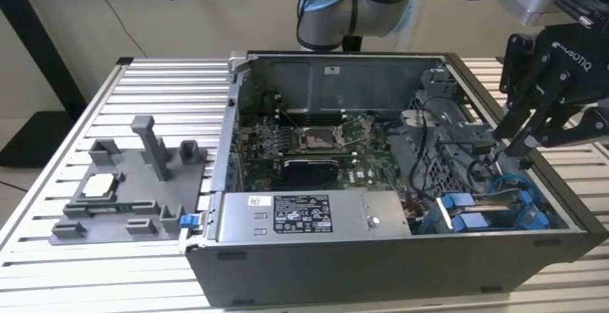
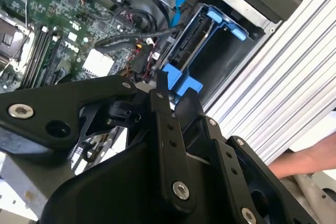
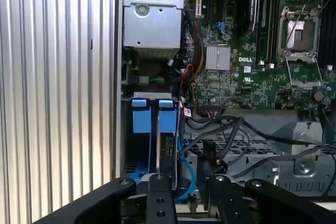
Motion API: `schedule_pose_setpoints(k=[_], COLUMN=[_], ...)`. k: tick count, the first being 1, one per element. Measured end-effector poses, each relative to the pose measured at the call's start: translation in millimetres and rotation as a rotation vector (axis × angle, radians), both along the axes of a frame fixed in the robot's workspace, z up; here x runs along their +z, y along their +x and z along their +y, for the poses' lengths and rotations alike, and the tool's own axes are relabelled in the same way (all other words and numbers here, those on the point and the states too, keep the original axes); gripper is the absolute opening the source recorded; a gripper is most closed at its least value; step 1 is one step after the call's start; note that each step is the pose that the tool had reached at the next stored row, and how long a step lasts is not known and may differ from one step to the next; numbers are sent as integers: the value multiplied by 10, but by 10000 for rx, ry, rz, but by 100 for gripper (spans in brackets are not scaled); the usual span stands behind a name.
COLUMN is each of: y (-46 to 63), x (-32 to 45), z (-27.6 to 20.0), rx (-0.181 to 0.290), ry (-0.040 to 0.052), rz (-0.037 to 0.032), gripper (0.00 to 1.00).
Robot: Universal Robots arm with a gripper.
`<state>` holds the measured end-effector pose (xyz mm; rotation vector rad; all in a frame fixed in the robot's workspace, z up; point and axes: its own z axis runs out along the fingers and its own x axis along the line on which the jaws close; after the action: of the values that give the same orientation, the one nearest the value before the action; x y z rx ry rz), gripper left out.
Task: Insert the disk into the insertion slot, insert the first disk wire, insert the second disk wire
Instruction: 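Insert the disk into the insertion slot, then insert the first disk wire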
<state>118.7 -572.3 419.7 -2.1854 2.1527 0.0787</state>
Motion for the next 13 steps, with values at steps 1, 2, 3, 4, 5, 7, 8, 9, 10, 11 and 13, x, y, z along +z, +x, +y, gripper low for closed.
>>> schedule_pose_setpoints(k=[1,2,3,4,5,7,8,9,10,11,13], y=[-4,-10,-15,-20,-26,-34,-37,-40,-43,-45,-47], x=[-6,-13,-19,-26,-35,-52,-62,-72,-83,-95,-121], z=[7,16,26,36,49,80,96,112,129,145,167], rx=[46,83,109,134,158,208,234,260,288,314,356], ry=[19,43,62,84,101,110,115,119,121,123,123], rz=[-7,-18,-27,-39,-54,-82,-99,-115,-131,-144,-177], gripper=[100,100,100,100,100,100,100,100,100,100,100])
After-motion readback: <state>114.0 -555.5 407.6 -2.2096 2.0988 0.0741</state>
